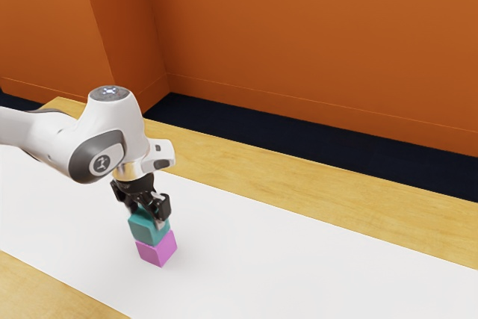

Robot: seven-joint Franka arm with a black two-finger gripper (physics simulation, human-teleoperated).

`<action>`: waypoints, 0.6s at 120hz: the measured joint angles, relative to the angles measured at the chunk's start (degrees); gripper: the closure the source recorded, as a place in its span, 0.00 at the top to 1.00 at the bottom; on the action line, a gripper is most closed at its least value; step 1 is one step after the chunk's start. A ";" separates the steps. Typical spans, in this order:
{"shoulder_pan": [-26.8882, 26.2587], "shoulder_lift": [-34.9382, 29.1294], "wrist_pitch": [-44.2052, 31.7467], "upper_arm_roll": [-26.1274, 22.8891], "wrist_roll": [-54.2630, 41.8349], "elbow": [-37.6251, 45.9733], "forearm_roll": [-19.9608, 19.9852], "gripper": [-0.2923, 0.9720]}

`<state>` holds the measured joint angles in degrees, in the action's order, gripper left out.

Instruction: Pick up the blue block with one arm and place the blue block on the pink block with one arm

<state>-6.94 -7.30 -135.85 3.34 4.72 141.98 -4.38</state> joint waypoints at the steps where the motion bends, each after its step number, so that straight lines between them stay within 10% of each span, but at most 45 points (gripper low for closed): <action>1: 0.00 0.00 0.00 0.00 -0.09 0.00 0.02 0.64; 30: 0.03 -2.06 0.96 0.37 -2.21 -3.22 0.40 0.71; 72: 2.32 -1.99 23.22 5.26 -2.97 -30.57 7.28 0.74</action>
<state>-4.62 -9.29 -112.63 8.60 1.75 111.41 2.89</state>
